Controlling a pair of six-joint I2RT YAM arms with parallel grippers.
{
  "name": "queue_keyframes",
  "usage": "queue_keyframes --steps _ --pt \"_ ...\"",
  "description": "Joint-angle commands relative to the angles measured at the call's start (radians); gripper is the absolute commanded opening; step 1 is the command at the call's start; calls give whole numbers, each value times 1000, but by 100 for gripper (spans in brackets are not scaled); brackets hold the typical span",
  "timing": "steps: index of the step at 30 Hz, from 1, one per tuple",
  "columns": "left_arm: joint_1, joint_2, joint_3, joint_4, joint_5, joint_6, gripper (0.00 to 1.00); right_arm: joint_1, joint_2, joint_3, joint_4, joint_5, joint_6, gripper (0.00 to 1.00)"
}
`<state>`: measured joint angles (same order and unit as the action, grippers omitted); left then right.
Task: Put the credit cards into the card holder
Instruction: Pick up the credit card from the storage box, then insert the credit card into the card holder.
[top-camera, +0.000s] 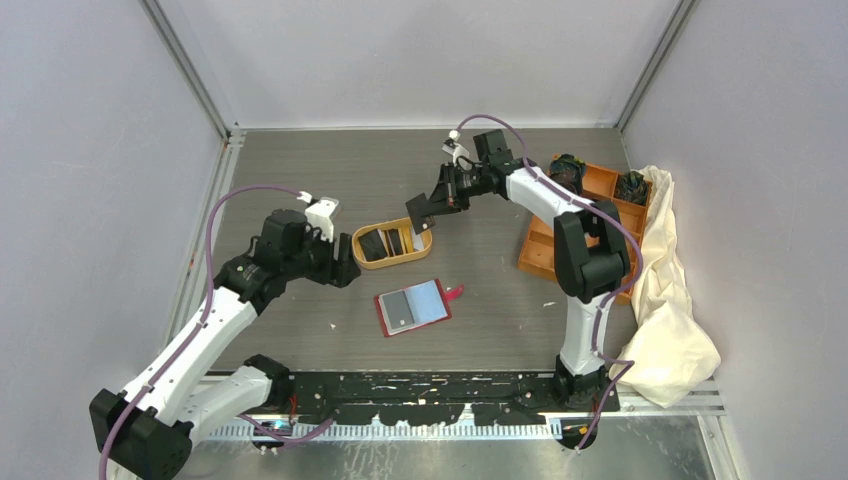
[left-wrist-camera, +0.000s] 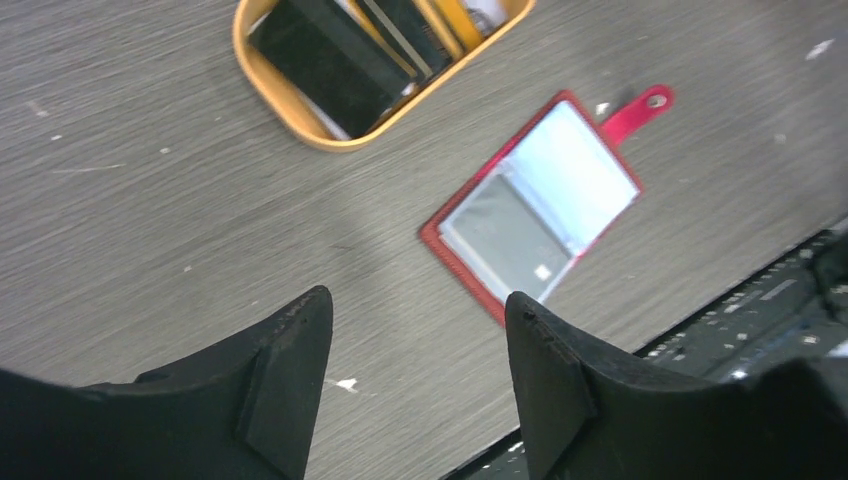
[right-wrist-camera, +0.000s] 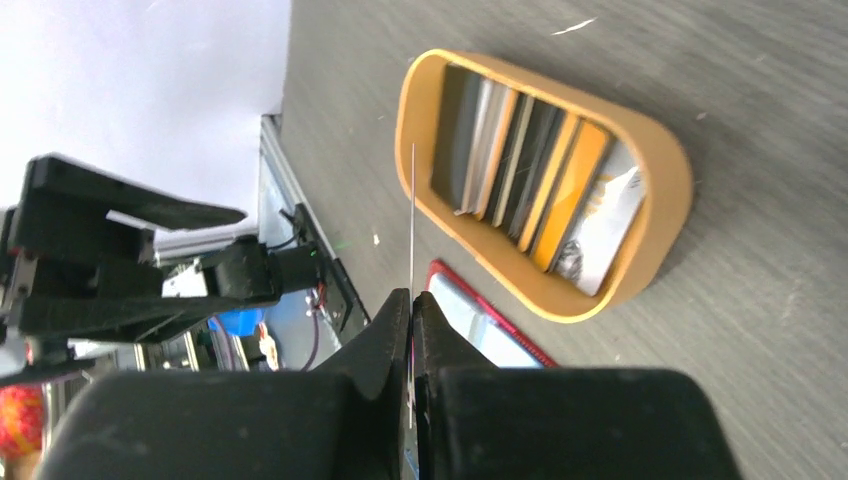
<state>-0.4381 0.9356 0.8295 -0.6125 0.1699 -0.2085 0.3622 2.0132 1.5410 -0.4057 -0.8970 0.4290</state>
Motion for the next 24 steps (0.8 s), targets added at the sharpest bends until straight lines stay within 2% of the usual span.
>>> queue_keyframes --steps 1,5,9,11,14,18,24 --pt "4 -49 -20 141 167 -99 66 3 -157 -80 126 -162 -31 5" --pt "4 -90 -155 399 297 -369 67 3 -268 -202 227 -199 -25 5" --pt "3 -123 -367 859 345 -695 66 2 -389 -380 436 -220 30 5" --pt "-12 -126 -449 1095 314 -795 66 3 -444 -449 548 -226 79 5" --pt "-87 -124 -493 1199 214 -783 66 9 -464 -499 648 -247 145 5" --pt "-192 -80 -501 1283 105 -716 66 31 -448 -504 673 -278 177 5" --pt "-205 37 -475 1386 100 -762 62 76 -446 -504 689 -302 176 5"
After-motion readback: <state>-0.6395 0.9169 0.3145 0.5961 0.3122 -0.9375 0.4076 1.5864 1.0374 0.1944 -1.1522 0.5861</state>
